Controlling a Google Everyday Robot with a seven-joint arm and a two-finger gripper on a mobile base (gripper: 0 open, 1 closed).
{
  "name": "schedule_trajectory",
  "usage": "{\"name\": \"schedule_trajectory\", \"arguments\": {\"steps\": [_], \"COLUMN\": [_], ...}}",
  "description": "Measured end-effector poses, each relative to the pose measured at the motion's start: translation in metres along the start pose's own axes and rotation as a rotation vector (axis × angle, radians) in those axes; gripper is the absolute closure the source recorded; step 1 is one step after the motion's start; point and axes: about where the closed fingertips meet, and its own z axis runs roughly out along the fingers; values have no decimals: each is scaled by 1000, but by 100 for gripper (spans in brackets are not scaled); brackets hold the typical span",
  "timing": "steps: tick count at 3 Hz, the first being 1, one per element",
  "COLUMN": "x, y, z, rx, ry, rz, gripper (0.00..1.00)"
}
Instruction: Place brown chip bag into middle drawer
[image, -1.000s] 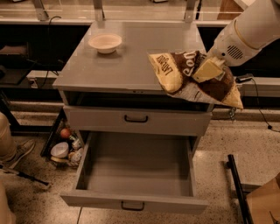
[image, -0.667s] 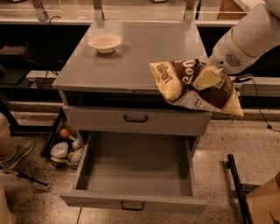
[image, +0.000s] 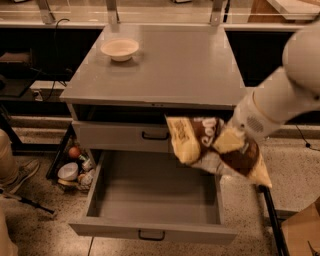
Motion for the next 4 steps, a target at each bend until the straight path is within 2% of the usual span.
{"name": "schedule_trajectory", "arguments": {"steps": [1,2,3,4], "x": [64,64,68,69], "y": [41,41,42,48], "z": [84,89,130,206], "rx": [-70,-75,-113,-168], "ry": [55,54,39,8], "rz": [113,116,146,196], "gripper": [100,100,100,100]}}
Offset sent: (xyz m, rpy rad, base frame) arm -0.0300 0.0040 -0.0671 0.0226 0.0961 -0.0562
